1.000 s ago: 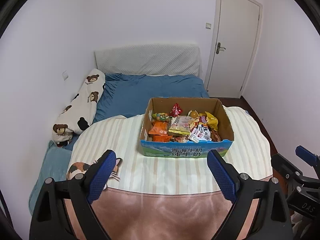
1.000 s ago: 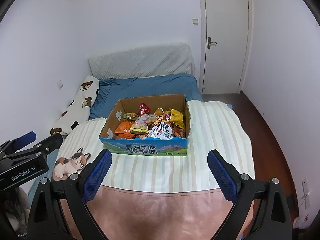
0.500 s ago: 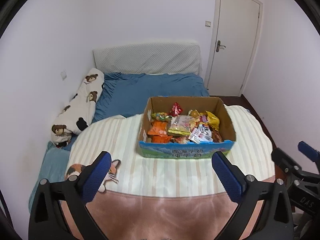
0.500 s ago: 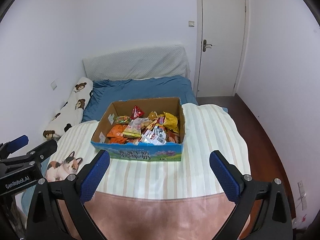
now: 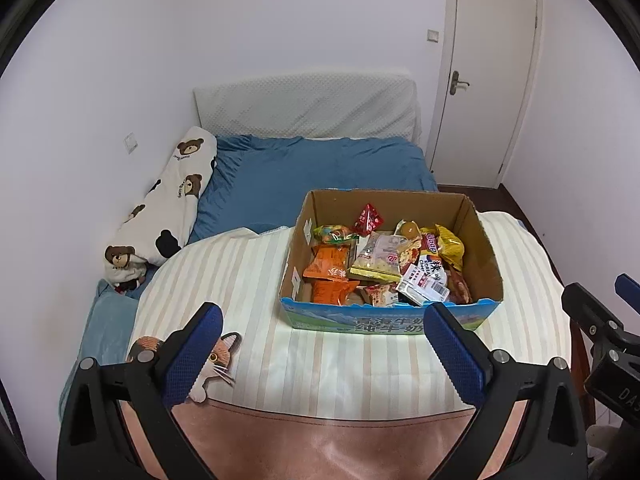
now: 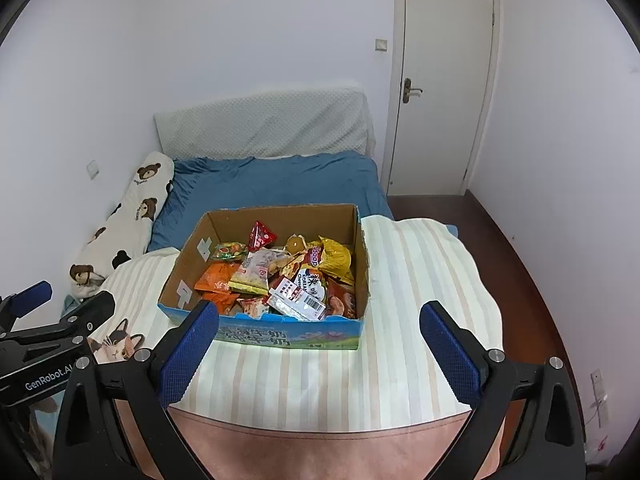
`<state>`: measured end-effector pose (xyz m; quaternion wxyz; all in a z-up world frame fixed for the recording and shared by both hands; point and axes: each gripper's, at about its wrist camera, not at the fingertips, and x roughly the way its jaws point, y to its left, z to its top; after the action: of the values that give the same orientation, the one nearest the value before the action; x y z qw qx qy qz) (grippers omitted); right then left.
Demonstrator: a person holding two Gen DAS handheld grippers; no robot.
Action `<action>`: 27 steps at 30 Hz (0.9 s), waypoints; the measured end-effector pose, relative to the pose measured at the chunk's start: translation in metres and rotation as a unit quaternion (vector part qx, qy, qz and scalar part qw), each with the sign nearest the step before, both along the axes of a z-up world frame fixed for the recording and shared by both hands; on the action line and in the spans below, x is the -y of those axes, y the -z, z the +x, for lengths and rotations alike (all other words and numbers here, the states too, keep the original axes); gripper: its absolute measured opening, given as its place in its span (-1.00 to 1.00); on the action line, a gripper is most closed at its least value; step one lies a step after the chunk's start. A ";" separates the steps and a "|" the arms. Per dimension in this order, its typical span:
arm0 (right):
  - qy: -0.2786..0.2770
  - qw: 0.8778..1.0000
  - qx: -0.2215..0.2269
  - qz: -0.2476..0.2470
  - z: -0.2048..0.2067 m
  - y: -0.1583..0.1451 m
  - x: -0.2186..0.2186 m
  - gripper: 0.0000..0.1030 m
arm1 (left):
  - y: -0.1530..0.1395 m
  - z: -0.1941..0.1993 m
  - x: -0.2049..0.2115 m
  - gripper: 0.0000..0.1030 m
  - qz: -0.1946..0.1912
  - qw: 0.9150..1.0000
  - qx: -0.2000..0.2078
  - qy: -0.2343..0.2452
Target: Organize snacks
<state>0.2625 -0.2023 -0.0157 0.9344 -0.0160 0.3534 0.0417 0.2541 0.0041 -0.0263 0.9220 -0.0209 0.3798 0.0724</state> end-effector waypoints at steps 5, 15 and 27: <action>0.004 1.000 -0.008 -0.006 0.011 0.008 -0.001 0.99 | 0.008 0.012 0.001 1.00 0.006 1.000 -0.013 0.000; 0.016 1.000 -0.016 -0.002 0.020 0.016 0.000 0.99 | 0.013 0.022 0.006 1.00 0.014 1.000 -0.017 0.004; 0.021 1.000 -0.023 -0.003 0.021 0.023 -0.001 0.99 | 0.014 0.024 0.007 1.00 0.013 1.000 -0.021 0.005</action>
<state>0.2839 -0.2017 -0.0389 0.9267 -0.0105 0.3750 0.0210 0.2785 -0.0027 -0.0404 0.9145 -0.0057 0.3979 0.0731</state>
